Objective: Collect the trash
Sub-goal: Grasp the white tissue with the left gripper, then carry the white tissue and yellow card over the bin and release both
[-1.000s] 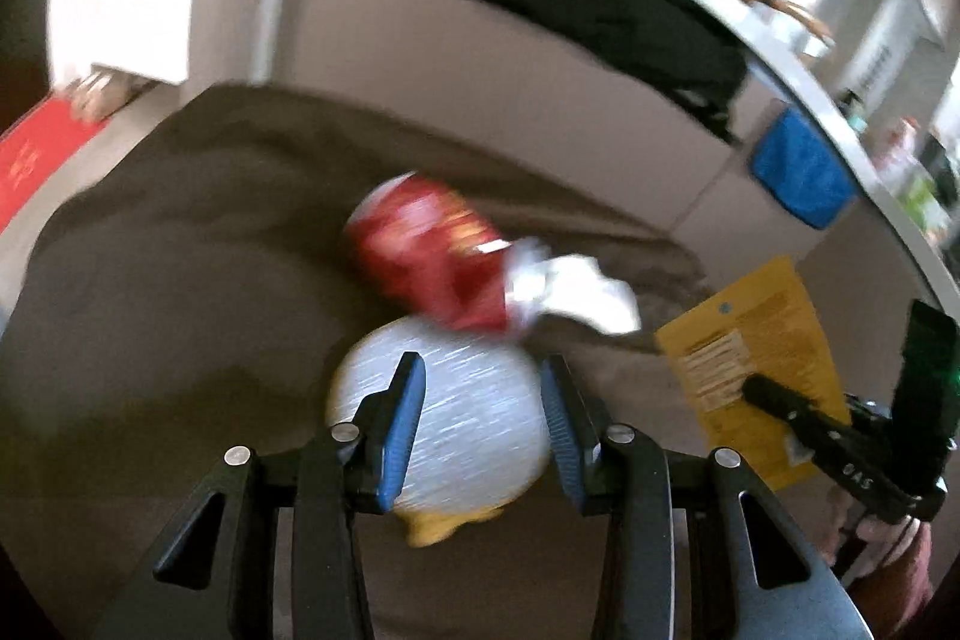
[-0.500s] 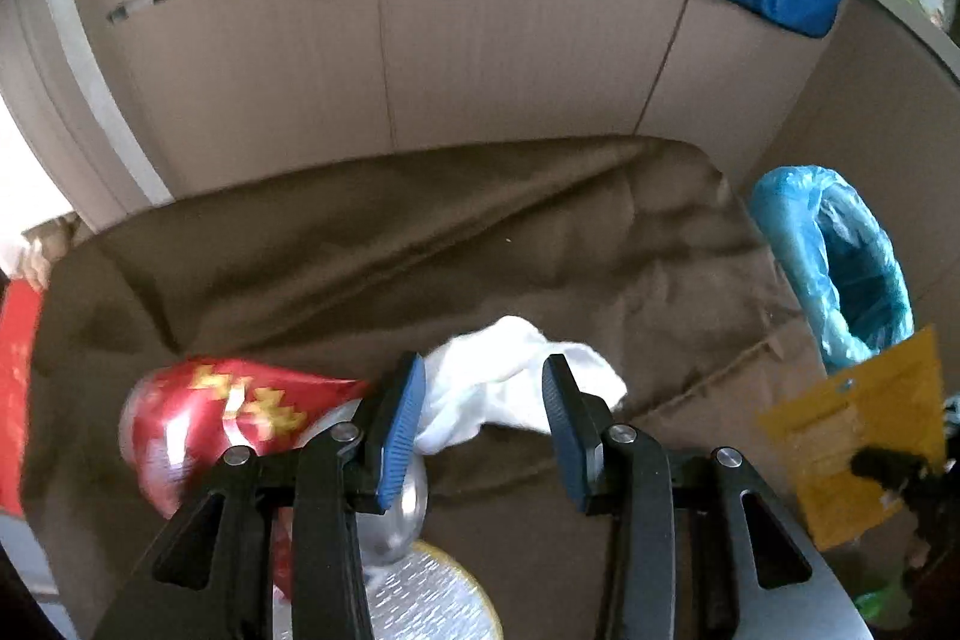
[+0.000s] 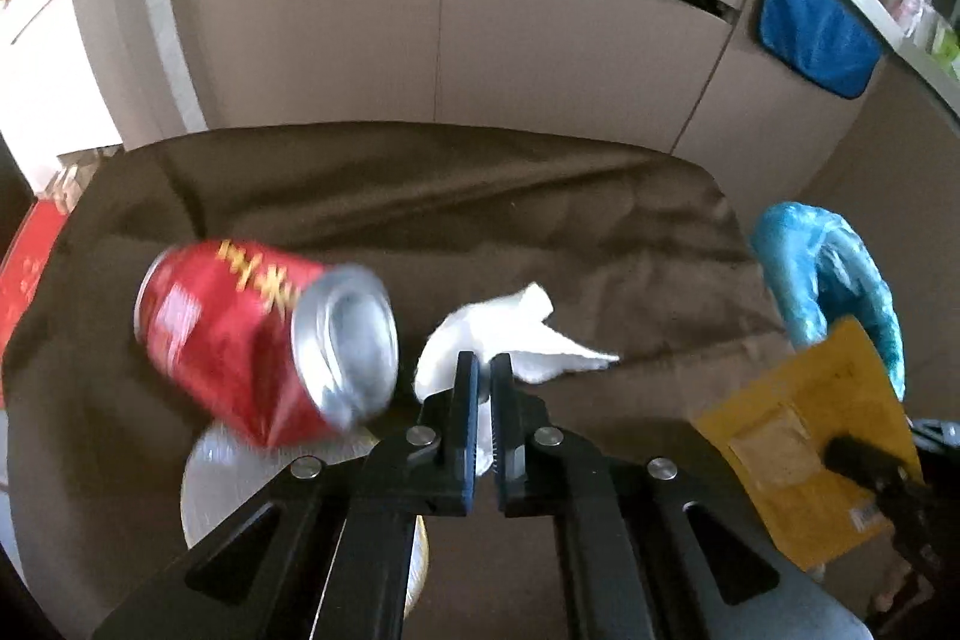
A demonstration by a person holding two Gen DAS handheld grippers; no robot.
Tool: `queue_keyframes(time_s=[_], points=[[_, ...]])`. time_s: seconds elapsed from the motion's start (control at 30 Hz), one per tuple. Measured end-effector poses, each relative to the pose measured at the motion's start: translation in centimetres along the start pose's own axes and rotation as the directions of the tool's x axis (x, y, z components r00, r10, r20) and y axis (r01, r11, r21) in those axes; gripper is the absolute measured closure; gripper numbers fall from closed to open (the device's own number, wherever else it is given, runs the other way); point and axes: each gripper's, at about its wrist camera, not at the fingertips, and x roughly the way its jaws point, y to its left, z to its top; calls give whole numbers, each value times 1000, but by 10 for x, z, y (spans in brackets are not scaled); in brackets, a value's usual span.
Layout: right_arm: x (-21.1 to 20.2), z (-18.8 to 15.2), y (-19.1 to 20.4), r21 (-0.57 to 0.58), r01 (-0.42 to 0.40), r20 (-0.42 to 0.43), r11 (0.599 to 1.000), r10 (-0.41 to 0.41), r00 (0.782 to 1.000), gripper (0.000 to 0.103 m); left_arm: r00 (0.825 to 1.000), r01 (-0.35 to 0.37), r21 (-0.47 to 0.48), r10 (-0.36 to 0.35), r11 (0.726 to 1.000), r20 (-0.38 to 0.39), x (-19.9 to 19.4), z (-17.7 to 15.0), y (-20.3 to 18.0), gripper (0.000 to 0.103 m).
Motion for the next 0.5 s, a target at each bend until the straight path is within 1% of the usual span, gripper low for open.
queue_keyframes(time_s=[0.07, 0.23, 0.43, 0.5], points=[[0, 1, 3, -9, -3, 2, 1000, 3, 1000, 101, 1000, 4, 8, -4, 1000, 15, -12, -11, -8, 100], [-9, -1, 14, -27, -6, 19, 1000, 6, 1000, 101, 998, 19, 30, -21, 999, 65, -40, -24, -26, 100], [-20, -1, 13, -21, 7, 47, 1000, -6, 999, 101, 992, 59, 30, -62, 998, 111, -71, -32, -32, 100], [-25, 0, 12, -17, 9, 61, 1000, -8, 998, 101, 989, 61, 27, -64, 998, 136, -81, -33, -33, 100]])
